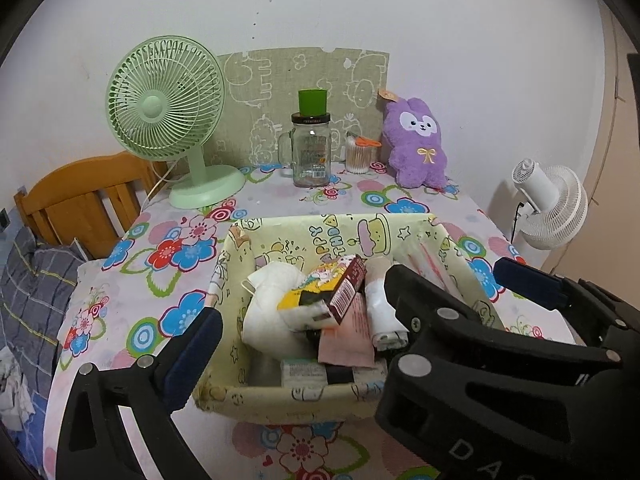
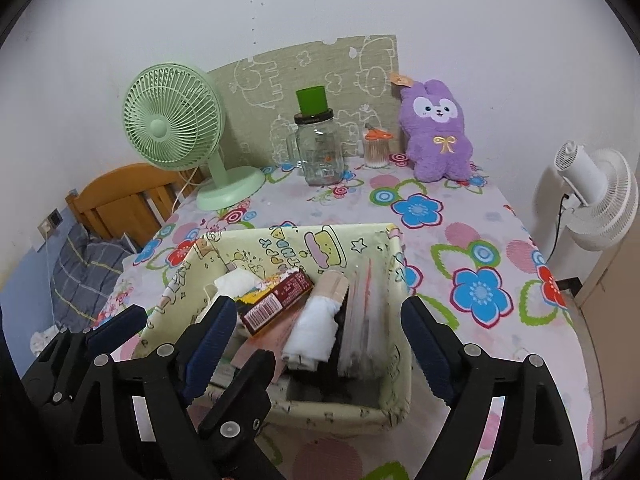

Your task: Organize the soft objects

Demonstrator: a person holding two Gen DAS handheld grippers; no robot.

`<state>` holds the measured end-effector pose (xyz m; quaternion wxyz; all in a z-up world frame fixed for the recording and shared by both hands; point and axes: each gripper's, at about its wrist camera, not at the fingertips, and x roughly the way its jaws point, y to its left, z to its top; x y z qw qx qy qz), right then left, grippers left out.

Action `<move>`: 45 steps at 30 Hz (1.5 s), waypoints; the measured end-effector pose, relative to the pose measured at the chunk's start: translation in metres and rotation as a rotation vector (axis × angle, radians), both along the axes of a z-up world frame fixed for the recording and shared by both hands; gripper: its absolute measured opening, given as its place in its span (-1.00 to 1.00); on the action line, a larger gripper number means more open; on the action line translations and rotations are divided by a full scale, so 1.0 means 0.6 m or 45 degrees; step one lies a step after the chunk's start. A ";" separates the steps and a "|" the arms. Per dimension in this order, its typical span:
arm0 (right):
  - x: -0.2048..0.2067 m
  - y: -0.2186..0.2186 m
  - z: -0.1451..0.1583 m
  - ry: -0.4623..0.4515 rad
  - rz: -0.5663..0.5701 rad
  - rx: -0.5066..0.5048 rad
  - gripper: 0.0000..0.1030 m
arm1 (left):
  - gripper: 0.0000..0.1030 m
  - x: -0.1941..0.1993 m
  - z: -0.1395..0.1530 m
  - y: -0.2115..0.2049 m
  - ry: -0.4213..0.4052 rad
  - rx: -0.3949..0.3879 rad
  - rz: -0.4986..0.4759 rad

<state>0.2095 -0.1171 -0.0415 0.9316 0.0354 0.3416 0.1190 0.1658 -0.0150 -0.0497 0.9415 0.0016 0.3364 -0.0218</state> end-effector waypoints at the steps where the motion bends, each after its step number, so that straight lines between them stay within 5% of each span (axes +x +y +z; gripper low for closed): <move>1: -0.005 -0.001 0.001 -0.005 -0.001 -0.003 0.68 | 0.99 -0.004 0.001 -0.001 -0.003 0.000 -0.004; 18: -0.096 -0.031 0.028 -0.079 -0.051 -0.012 0.88 | 0.99 -0.082 0.026 -0.005 -0.037 -0.006 -0.016; 45: -0.250 -0.109 0.110 -0.290 -0.204 -0.069 0.99 | 1.00 -0.228 0.114 0.022 -0.254 0.064 0.014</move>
